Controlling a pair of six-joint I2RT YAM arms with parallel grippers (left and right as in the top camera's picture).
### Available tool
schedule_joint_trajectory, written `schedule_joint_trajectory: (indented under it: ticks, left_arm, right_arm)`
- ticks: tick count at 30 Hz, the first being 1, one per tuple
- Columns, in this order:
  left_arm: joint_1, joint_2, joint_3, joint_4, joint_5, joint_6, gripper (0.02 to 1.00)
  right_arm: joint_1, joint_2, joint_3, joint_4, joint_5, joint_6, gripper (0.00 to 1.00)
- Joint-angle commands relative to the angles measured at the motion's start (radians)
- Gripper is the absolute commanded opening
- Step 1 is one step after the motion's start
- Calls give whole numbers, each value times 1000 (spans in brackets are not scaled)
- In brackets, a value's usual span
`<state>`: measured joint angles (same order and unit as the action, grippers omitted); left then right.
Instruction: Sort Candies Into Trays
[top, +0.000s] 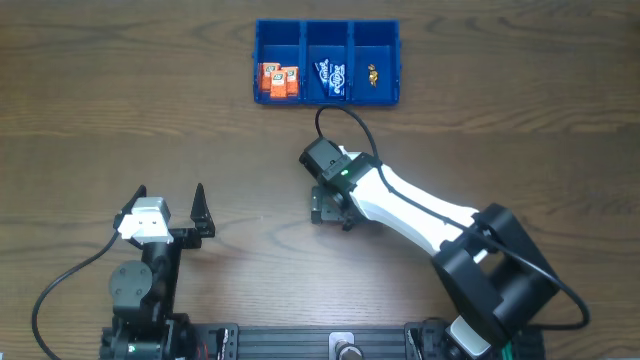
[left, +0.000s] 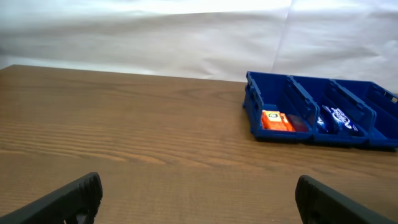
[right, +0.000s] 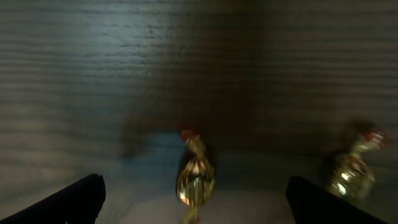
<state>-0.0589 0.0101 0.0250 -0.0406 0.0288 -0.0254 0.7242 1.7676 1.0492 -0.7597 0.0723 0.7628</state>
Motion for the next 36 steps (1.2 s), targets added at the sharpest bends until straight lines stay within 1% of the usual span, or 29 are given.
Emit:
schedule_joint_trajectory:
  ticks: [1, 6, 11, 13, 15, 17, 18, 21, 27, 36]
  left_arm:
    - [6, -6, -20, -37, -6, 3, 998]
    - [6, -6, -20, -37, -6, 3, 998]
    - [6, -6, -20, -37, -6, 3, 998]
    - [6, -6, -20, -37, -6, 3, 998]
    - [6, -6, -20, -37, -6, 3, 998]
    - [6, -6, -20, -37, -6, 3, 998]
    - [6, -6, -20, -37, -6, 3, 996]
    - [6, -6, -20, -37, -6, 3, 996]
    - [6, -6, -20, -37, -6, 3, 996]
    - [6, -6, -20, -37, -6, 3, 998]
  right_arm:
    - [5, 23, -6, 8, 0, 42, 930]
    - [1, 34, -6, 22, 1, 45, 875]
    - [-12, 73, -6, 31, 4, 50, 842]
    - [-12, 78, -6, 34, 4, 53, 809]
    - [-12, 79, -6, 42, 4, 53, 748]
    - [-12, 79, -6, 45, 4, 53, 630]
    - [-12, 79, -6, 45, 4, 53, 538]
    - [-12, 79, -6, 45, 4, 53, 408]
    - [-12, 79, -6, 45, 4, 53, 264]
    - [-12, 79, -6, 45, 3, 53, 202]
